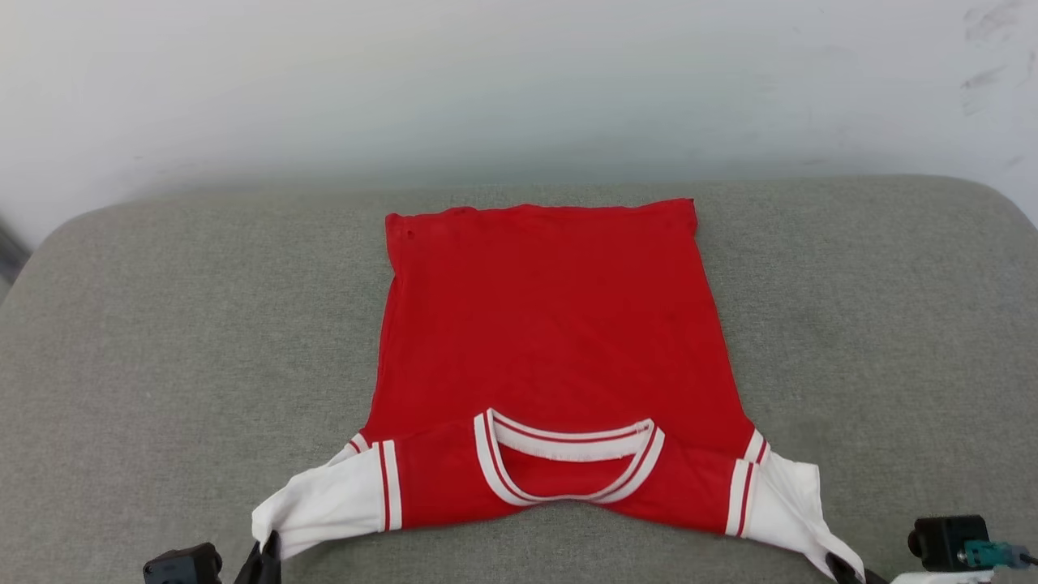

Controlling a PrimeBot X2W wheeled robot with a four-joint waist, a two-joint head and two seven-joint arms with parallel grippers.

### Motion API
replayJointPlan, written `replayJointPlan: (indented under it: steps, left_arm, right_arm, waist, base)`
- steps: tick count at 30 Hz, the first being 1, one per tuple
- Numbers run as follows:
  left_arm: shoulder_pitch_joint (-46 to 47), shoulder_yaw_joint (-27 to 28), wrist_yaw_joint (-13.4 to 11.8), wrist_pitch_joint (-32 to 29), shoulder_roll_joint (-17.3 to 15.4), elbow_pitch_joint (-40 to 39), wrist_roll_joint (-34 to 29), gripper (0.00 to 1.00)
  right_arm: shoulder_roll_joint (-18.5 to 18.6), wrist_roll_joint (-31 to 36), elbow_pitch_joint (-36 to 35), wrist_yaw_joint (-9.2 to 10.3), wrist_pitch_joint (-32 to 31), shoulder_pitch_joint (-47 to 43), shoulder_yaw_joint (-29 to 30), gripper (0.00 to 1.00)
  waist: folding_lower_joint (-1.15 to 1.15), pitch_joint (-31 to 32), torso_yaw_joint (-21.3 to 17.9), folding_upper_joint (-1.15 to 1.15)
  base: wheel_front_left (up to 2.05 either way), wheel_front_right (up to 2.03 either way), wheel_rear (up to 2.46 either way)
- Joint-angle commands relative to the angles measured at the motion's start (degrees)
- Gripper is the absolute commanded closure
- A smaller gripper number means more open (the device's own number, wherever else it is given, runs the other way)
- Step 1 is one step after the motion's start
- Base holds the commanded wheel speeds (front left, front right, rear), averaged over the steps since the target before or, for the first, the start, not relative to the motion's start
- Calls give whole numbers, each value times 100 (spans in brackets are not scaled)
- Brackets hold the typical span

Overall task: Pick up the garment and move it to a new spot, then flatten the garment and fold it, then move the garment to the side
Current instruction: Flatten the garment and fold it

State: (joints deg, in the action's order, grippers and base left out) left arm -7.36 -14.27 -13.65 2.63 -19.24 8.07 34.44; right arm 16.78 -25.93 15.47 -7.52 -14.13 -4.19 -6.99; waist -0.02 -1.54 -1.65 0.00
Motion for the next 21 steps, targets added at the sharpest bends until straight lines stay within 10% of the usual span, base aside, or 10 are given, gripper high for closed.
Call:
replayJointPlan:
  steps: [1, 3, 5, 13, 21]
  left_arm:
    - [-170, 30, -74, -27, -54, -106, -5, 100]
    - [-260, 3, -111, -35, -70, -176, -43, 100]
    - [-266, -62, -117, -4, -46, -259, -86, 100]
    - [107, -263, -102, 205, -22, -661, -364, 100]
    - [671, -447, -65, 326, 94, -1103, -597, 100]
  right_arm:
    - [-131, 155, -180, 7, -124, -297, 211, 100]
    - [-264, 341, -360, 6, -258, -513, 367, 74]
    - [-435, 423, -528, 6, -404, -691, 441, 0]
    - [-634, 538, -1501, 5, -213, -127, 1106, 0]
    - [-290, 112, -267, 5, -481, 2000, 1718, 0]
  waist:
    - [2, 44, 11, 0]
    - [2, 53, 28, 0]
    - [2, 58, 64, 0]
    - [2, -181, 414, 0]
    - [2, -969, 966, 0]
  base:
    - [0, 0, 0]
    - [0, 0, 0]
    - [0, 0, 0]
    - [0, 0, 0]
    - [0, 0, 0]
